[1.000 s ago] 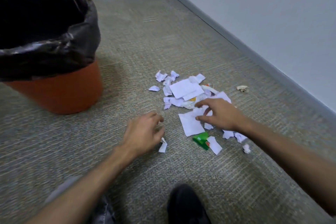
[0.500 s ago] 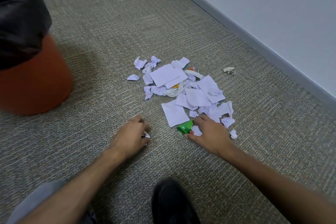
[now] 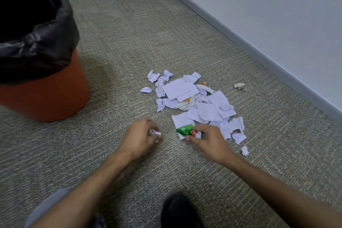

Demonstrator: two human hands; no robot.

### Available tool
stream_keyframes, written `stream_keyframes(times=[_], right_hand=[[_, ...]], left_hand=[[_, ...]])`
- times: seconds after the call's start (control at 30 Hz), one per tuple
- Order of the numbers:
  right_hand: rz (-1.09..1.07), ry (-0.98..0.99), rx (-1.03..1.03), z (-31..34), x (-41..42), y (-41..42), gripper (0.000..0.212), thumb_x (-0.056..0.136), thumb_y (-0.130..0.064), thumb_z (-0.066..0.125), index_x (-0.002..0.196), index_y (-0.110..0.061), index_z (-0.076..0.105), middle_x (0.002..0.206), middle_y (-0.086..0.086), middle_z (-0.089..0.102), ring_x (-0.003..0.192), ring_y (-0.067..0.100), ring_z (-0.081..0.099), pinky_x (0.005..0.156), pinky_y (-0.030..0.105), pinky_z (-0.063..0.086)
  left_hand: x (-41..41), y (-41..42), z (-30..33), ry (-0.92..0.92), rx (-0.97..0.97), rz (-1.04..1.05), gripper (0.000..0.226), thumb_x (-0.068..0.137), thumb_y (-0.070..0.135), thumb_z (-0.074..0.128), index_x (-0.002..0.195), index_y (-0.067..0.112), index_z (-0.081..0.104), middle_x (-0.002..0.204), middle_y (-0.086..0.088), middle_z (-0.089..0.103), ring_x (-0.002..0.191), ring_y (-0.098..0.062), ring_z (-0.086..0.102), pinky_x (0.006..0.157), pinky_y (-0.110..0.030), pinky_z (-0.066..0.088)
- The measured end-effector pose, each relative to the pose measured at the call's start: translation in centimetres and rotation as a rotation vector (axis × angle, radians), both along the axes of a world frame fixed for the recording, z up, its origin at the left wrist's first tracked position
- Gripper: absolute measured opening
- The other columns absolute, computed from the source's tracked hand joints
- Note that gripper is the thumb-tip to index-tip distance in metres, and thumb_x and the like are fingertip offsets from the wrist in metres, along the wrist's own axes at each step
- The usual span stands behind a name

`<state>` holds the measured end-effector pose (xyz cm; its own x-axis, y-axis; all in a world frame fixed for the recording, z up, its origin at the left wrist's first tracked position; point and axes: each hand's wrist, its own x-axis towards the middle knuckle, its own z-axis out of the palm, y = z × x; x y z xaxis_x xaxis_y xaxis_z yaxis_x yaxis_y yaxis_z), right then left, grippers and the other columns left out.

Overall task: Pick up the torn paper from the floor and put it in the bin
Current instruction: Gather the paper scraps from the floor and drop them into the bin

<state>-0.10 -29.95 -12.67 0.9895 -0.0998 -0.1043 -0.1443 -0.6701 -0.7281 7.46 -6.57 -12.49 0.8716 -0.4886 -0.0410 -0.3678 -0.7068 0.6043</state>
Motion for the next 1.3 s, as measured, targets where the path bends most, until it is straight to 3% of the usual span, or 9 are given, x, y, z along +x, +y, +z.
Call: stream_keyframes(times=[0.23,0.3,0.47,0.57,0.63,0.77,0.87,1.07,1.3], right_hand=[[0.122,-0.26,0.091,9.2,7.1,5.0,0.024,0.082,-0.016,0.078,0.091,-0.034,0.065,0.095,-0.026,0.062,0.09,-0.015,0.058,0.076,0.004,0.041],[0.165,-0.342,0.086,11.8,9.6,7.0,0.023,0.08,-0.015,0.079,0.093,-0.031,0.068,0.095,-0.027,0.062,0.089,-0.016,0.058,0.077,0.005,0.041],[0.289,-0.506,0.02,18.5,15.2,13.4,0.018,0.08,-0.025,0.078,0.092,-0.013,0.076,0.08,-0.002,0.07,0.075,0.011,0.061,0.067,0.031,0.044],[0.377,-0.57,0.029,22.1,17.9,17.6,0.016,0.081,-0.027,0.077,0.068,-0.025,0.068,0.06,-0.014,0.057,0.057,0.001,0.046,0.055,0.022,0.033],[0.414,-0.557,0.038,23.7,19.7,20.3,0.009,0.082,-0.028,0.077,0.075,-0.028,0.071,0.067,-0.016,0.059,0.061,-0.003,0.047,0.053,0.013,0.03],[0.546,-0.436,-0.048,24.7,22.6,24.8,0.023,0.088,-0.022,0.07,0.108,-0.012,0.074,0.095,0.0,0.071,0.08,0.004,0.059,0.062,0.004,0.037],[0.624,-0.364,-0.108,24.2,23.3,26.4,0.025,0.095,-0.02,0.059,0.116,-0.012,0.069,0.104,0.003,0.073,0.083,0.008,0.063,0.079,0.019,0.048],[0.509,-0.433,-0.009,23.4,22.1,23.2,0.024,0.097,-0.017,0.052,0.113,-0.015,0.069,0.106,0.002,0.072,0.084,0.012,0.07,0.084,0.03,0.054],[0.366,-0.3,-0.096,19.0,16.8,13.6,0.025,0.094,-0.027,0.059,0.115,-0.018,0.069,0.105,-0.011,0.069,0.085,0.006,0.07,0.078,0.019,0.05]], left_hand=[[3.8,3.3,9.2,-0.329,-0.127,0.124,0.013,0.087,0.031,0.07,0.088,0.019,0.076,0.083,-0.001,0.068,0.075,-0.021,0.063,0.068,-0.038,0.051],[4.8,4.9,12.3,-0.437,-0.119,0.149,0.014,0.088,0.03,0.07,0.09,0.018,0.075,0.081,-0.003,0.068,0.077,-0.027,0.065,0.066,-0.04,0.051],[6.7,10.2,19.0,-0.658,-0.081,0.246,0.017,0.09,0.031,0.066,0.096,0.017,0.073,0.088,-0.002,0.07,0.084,-0.028,0.065,0.069,-0.041,0.051],[7.9,14.0,21.9,-0.766,-0.021,0.358,0.015,0.092,0.031,0.061,0.092,0.018,0.07,0.089,-0.002,0.067,0.086,-0.028,0.064,0.068,-0.04,0.05],[8.6,16.7,23.2,-0.777,0.024,0.45,0.015,0.093,0.032,0.059,0.089,0.02,0.068,0.09,-0.002,0.067,0.089,-0.03,0.064,0.07,-0.039,0.049],[9.9,20.8,23.6,-0.68,0.195,0.62,0.02,0.094,0.036,0.056,0.108,0.025,0.067,0.106,-0.008,0.07,0.101,-0.039,0.063,0.078,-0.043,0.05],[9.9,21.7,22.7,-0.643,0.291,0.659,0.031,0.098,0.037,0.05,0.124,0.024,0.061,0.119,-0.01,0.067,0.106,-0.042,0.061,0.082,-0.048,0.05],[7.8,19.1,21.0,-0.829,0.179,0.617,0.03,0.096,0.036,0.052,0.114,0.016,0.066,0.106,-0.006,0.063,0.095,-0.037,0.062,0.068,-0.044,0.049],[4.3,11.8,15.9,-0.793,-0.006,0.41,0.023,0.092,0.036,0.055,0.098,0.017,0.066,0.088,0.0,0.061,0.082,-0.026,0.063,0.057,-0.037,0.049]])
